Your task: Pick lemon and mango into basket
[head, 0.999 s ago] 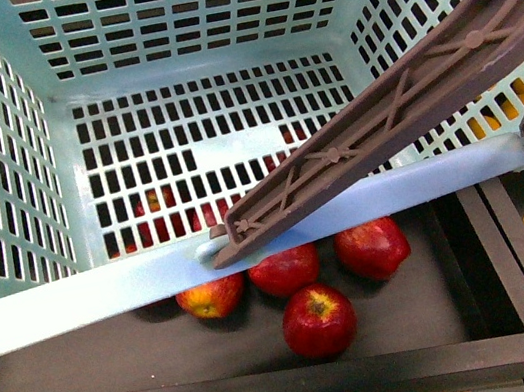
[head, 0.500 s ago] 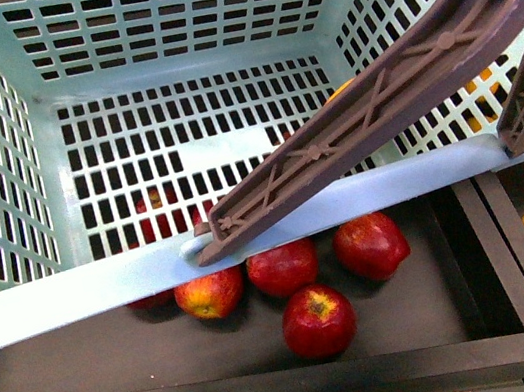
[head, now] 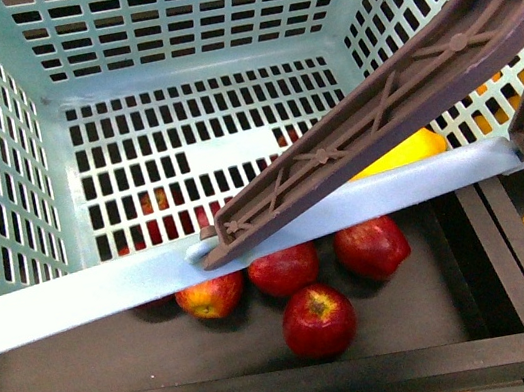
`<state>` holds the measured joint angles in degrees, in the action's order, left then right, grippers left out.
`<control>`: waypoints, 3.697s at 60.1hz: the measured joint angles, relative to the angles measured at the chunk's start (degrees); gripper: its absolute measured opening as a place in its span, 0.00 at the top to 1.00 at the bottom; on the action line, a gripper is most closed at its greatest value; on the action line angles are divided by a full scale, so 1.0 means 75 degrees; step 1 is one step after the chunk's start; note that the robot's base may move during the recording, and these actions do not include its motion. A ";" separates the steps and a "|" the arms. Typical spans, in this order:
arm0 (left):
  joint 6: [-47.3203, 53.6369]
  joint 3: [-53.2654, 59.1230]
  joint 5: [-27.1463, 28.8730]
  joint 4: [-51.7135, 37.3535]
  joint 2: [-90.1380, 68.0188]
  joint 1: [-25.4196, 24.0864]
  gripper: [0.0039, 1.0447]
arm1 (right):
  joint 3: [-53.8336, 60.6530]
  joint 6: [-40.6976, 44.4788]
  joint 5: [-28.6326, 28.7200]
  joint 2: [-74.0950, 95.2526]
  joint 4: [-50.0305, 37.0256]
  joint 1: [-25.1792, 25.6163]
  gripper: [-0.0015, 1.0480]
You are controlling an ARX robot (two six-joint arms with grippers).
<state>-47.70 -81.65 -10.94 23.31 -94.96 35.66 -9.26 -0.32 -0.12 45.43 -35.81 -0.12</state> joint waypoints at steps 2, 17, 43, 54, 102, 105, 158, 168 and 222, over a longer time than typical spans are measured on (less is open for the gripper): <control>0.0006 0.0000 0.0003 0.0000 0.0000 0.0000 0.95 | 0.0087 0.0000 0.0000 -0.0134 0.0050 0.0000 0.98; 0.0006 0.0000 -0.0029 0.0000 0.0000 0.0003 0.95 | 0.0562 0.0000 0.0000 -0.1020 0.0493 0.0003 0.98; 0.0009 0.0000 0.0000 0.0000 0.0000 0.0003 0.95 | 0.0813 0.0015 -0.0003 -0.1772 0.0930 0.0003 0.50; -0.0012 0.0000 -0.0006 0.0000 0.0000 0.0003 0.95 | 0.0813 0.0015 -0.0009 -0.1772 0.0930 0.0003 0.17; 0.0035 -0.0038 -0.0015 0.0006 0.0000 0.0000 0.95 | 0.0836 0.0015 0.0012 -0.1786 0.0941 0.0017 0.08; 0.0032 -0.0038 -0.0073 0.0006 0.0000 0.0003 0.95 | 0.0836 0.0015 0.0003 -0.1784 0.0941 0.0015 0.08; 0.0020 -0.0038 0.0006 0.0006 0.0000 0.0009 0.95 | 0.0842 0.0015 0.0017 -0.1781 0.0941 0.0017 0.08; 0.0000 -0.0038 0.0006 0.0006 0.0000 -0.0073 0.95 | 0.0845 0.0017 0.0087 -0.1786 0.0941 0.0015 0.08; 0.0020 -0.0038 0.0090 0.0006 -0.0006 -0.0015 0.95 | -0.0548 -0.2194 -0.0691 0.3993 0.3255 -0.0213 0.08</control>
<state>-47.55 -81.93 -10.26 23.35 -95.00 35.55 -13.37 -16.78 -5.30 75.37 -11.40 -1.72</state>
